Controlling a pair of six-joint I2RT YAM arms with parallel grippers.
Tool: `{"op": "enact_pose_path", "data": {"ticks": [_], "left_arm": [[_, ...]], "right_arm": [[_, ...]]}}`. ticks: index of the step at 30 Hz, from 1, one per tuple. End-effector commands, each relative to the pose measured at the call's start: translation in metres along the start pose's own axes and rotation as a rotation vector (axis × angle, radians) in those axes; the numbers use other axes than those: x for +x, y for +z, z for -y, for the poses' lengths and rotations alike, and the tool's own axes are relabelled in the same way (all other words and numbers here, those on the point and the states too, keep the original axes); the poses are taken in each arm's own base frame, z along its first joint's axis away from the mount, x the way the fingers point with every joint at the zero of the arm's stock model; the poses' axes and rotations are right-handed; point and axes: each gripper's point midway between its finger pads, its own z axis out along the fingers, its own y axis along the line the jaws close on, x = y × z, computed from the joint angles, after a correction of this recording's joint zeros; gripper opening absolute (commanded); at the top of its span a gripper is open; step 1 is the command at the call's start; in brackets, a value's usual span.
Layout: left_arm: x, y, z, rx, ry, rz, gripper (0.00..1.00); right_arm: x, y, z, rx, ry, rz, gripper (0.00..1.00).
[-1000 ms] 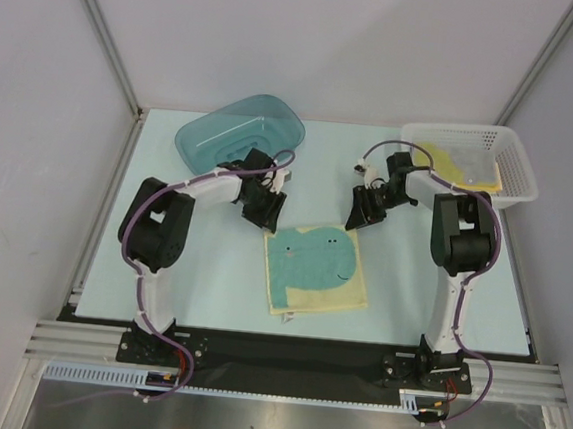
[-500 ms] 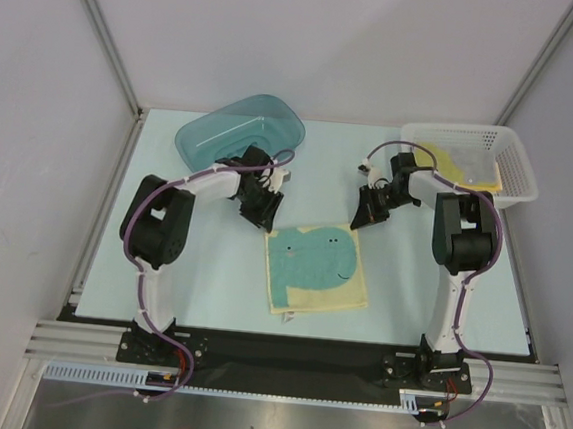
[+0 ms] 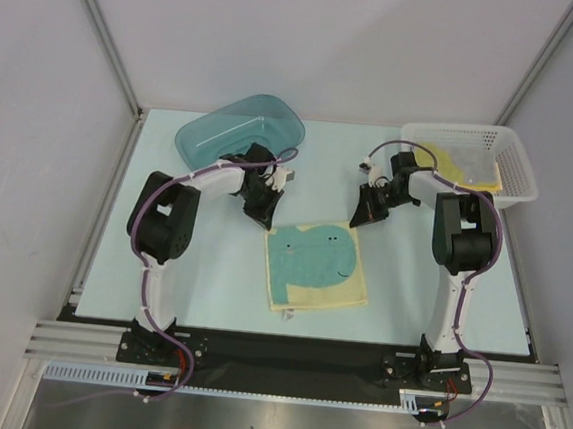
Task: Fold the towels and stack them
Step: Fold the towel
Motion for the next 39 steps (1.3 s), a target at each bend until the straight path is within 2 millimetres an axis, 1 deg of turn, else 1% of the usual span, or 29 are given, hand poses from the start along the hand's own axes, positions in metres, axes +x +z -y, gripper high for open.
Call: {"op": "enact_pose_path", "data": {"ticks": [1,2,3,4,5,6,8,11,15,16,19,20,21,22,24,25,26,27,28,31,32,34,35,37,38,39], "left_arm": [[-0.033,-0.012,-0.02,-0.108,0.024,0.077,0.0],[-0.048,-0.017,-0.022,-0.124,0.032,0.113,0.0],[-0.055,-0.019,-0.024,-0.132,0.036,0.126,0.0],[-0.061,-0.022,-0.026,-0.148,0.04,0.137,0.0],[-0.074,-0.027,-0.028,-0.159,0.049,0.164,0.01],[-0.075,-0.025,-0.033,-0.169,0.049,0.162,0.0],[-0.085,-0.031,-0.039,-0.182,0.058,0.181,0.0],[-0.09,-0.033,-0.041,-0.179,0.068,0.194,0.0],[-0.098,-0.04,-0.036,-0.159,0.087,0.234,0.0],[-0.1,-0.047,-0.035,-0.163,0.09,0.251,0.0],[-0.101,-0.055,-0.032,-0.173,0.098,0.264,0.0],[-0.1,-0.062,-0.031,-0.183,0.099,0.275,0.0],[-0.1,-0.066,-0.031,-0.189,0.1,0.284,0.0],[-0.099,-0.068,-0.03,-0.19,0.103,0.288,0.0],[-0.096,-0.076,-0.025,-0.185,0.103,0.3,0.0],[-0.095,-0.078,-0.022,-0.182,0.105,0.303,0.0],[-0.088,-0.076,-0.021,-0.179,0.099,0.292,0.0],[-0.089,-0.083,-0.017,-0.178,0.106,0.313,0.0],[-0.081,-0.079,-0.017,-0.176,0.104,0.3,0.0],[-0.076,-0.081,-0.012,-0.165,0.103,0.307,0.0],[-0.07,-0.078,-0.01,-0.157,0.096,0.293,0.0],[-0.062,-0.077,-0.007,-0.146,0.093,0.281,0.0],[-0.06,-0.077,-0.004,-0.146,0.096,0.28,0.0],[-0.054,-0.08,-0.001,-0.148,0.094,0.291,0.0],[-0.053,-0.081,0.002,-0.144,0.095,0.298,0.0],[-0.053,-0.084,0.004,-0.143,0.094,0.308,0.0]], "right_arm": [[-0.03,-0.012,-0.013,0.009,-0.04,0.106,0.0],[-0.034,-0.013,-0.011,0.028,-0.039,0.12,0.0],[-0.038,-0.013,-0.011,0.038,-0.011,0.138,0.0],[-0.052,-0.018,-0.012,0.052,-0.037,0.186,0.0],[-0.053,-0.02,-0.009,0.066,-0.036,0.201,0.0],[-0.058,-0.023,-0.008,0.079,-0.032,0.223,0.0],[-0.066,-0.033,-0.002,0.109,-0.041,0.26,0.0],[-0.075,-0.043,0.003,0.131,-0.048,0.3,0.0],[-0.074,-0.042,0.006,0.137,-0.077,0.308,0.0],[-0.073,-0.041,0.007,0.141,-0.085,0.306,0.0],[-0.07,-0.043,0.012,0.178,-0.099,0.311,0.0],[-0.07,-0.045,0.014,0.205,-0.101,0.317,0.0],[-0.074,-0.051,0.012,0.217,-0.118,0.339,0.0],[-0.069,-0.052,0.013,0.231,-0.116,0.341,0.0],[-0.073,-0.057,0.009,0.247,-0.129,0.371,0.0],[-0.077,-0.065,0.001,0.254,-0.149,0.396,0.0],[-0.072,-0.064,-0.001,0.255,-0.147,0.393,0.0],[-0.074,-0.066,-0.007,0.257,-0.158,0.404,0.0],[-0.076,-0.07,-0.014,0.273,-0.175,0.417,0.0],[-0.069,-0.071,-0.016,0.325,-0.18,0.409,0.0],[-0.065,-0.072,-0.021,0.338,-0.186,0.408,0.0],[-0.061,-0.075,-0.018,0.383,-0.183,0.417,0.0],[-0.06,-0.079,-0.024,0.389,-0.194,0.431,0.0],[-0.052,-0.079,-0.023,0.411,-0.185,0.443,0.0],[-0.052,-0.084,-0.027,0.421,-0.194,0.461,0.0],[-0.046,-0.08,-0.028,0.426,-0.195,0.454,0.0]]}}
